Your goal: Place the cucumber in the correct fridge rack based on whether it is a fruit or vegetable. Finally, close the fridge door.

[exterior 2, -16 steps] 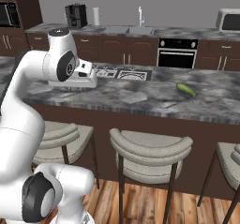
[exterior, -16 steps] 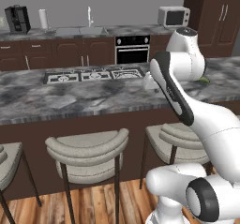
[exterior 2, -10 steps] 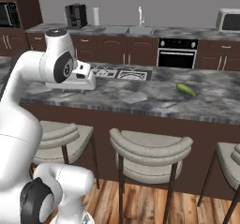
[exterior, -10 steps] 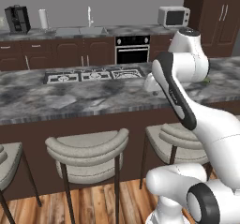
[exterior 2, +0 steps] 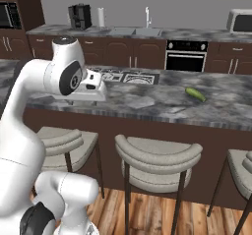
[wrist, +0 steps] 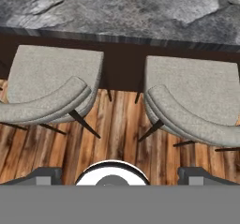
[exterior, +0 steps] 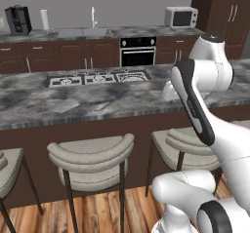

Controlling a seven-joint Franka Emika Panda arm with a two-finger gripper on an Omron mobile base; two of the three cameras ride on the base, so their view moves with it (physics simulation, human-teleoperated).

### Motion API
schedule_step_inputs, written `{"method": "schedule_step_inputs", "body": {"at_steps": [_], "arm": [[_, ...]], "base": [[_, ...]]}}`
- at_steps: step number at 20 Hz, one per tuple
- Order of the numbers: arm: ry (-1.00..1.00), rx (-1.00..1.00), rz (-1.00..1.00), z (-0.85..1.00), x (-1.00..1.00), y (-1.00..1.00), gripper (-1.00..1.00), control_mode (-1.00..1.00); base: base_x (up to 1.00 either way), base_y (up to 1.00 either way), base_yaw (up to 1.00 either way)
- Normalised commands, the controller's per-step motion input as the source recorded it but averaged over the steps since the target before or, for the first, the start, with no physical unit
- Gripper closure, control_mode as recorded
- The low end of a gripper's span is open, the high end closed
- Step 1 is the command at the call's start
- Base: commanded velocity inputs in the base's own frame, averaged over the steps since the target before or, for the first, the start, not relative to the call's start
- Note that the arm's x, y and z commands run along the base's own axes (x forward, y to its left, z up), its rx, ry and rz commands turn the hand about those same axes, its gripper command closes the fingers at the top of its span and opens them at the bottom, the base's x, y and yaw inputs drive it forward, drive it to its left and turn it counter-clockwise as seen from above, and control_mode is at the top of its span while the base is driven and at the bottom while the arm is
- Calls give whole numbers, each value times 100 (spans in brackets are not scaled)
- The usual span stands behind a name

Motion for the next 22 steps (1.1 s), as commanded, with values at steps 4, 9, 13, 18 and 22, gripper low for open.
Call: {"method": "schedule_step_inputs", "body": {"at_steps": [4, 9, 13, 18, 22], "arm": [[0, 0, 0, 0, 4, -90, -100, -100], [-1, 0, 1, 0, -4, -72, -100, -100], [0, 0, 0, 0, 0, 0, -100, -100], [0, 0, 0, 0, 0, 0, -100, -100], [0, 0, 0, 0, 0, 0, -100, -100]], "base": [[0, 0, 0], [0, 0, 0], [0, 0, 0], [0, 0, 0], [0, 0, 0]]}}
